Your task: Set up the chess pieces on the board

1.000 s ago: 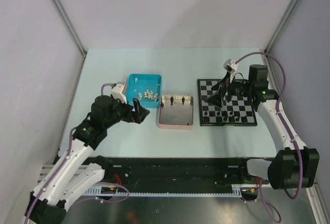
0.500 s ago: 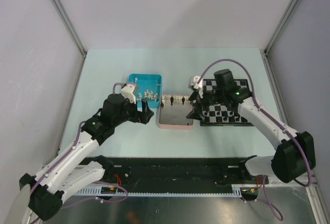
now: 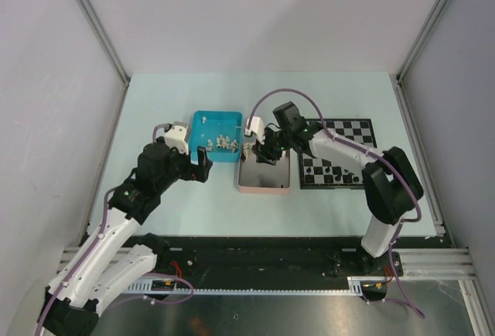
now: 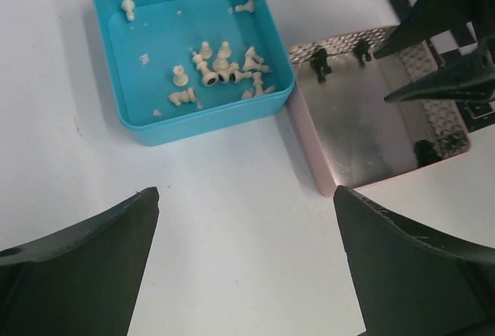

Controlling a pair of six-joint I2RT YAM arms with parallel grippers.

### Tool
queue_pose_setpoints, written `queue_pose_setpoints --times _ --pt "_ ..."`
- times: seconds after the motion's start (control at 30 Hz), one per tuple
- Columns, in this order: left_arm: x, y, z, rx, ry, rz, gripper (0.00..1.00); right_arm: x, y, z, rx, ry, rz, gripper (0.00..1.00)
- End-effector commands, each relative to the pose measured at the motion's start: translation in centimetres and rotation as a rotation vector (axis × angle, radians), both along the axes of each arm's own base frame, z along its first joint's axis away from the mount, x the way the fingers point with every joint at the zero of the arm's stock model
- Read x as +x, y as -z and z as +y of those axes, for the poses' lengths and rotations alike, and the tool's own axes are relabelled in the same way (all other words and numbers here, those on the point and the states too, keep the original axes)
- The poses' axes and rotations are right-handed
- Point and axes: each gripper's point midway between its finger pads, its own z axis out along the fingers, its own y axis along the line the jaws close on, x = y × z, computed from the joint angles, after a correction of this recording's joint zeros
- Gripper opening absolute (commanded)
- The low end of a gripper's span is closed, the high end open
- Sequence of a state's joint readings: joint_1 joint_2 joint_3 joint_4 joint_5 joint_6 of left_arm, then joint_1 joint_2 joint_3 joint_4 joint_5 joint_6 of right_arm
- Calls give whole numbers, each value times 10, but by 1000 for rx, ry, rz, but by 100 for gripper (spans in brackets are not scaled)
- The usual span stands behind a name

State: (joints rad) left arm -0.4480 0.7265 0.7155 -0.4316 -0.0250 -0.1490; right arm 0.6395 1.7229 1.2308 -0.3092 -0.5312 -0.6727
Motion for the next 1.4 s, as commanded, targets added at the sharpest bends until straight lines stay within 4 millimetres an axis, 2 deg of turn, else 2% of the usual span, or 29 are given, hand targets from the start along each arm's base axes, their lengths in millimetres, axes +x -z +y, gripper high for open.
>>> queue_pose_setpoints --times 0.0,0.1,0.13,0.2,0.33,0.43,0.5,0.8,1.07,1.23,1.37 --pt "14 -4 15 84 -56 -31 100 33 -7 23 22 99 -21 50" --pt "18 0 18 106 -73 -22 100 38 2 34 8 97 -25 47" --pt "19 1 20 112 -77 -19 100 40 12 35 -7 92 -18 47" --pt "19 1 23 111 -90 -19 100 43 14 42 -20 72 -35 47" --pt "19 -3 27 101 -102 -38 100 50 33 50 -60 59 -7 45" --pt "19 -5 29 97 -110 -46 100 55 36 55 -76 56 -7 44" --pt "19 -5 31 95 -115 -46 100 56 46 57 -97 56 10 44" --pt "20 -6 32 86 -111 -50 100 62 62 62 -127 41 15 45" --pt "20 -8 33 77 -114 -55 100 63 66 68 -112 16 9 43" --pt "21 -7 33 75 -110 -52 100 62 65 72 -91 8 18 31" --pt "21 -6 33 75 -108 -49 100 57 67 73 -74 -6 46 17"
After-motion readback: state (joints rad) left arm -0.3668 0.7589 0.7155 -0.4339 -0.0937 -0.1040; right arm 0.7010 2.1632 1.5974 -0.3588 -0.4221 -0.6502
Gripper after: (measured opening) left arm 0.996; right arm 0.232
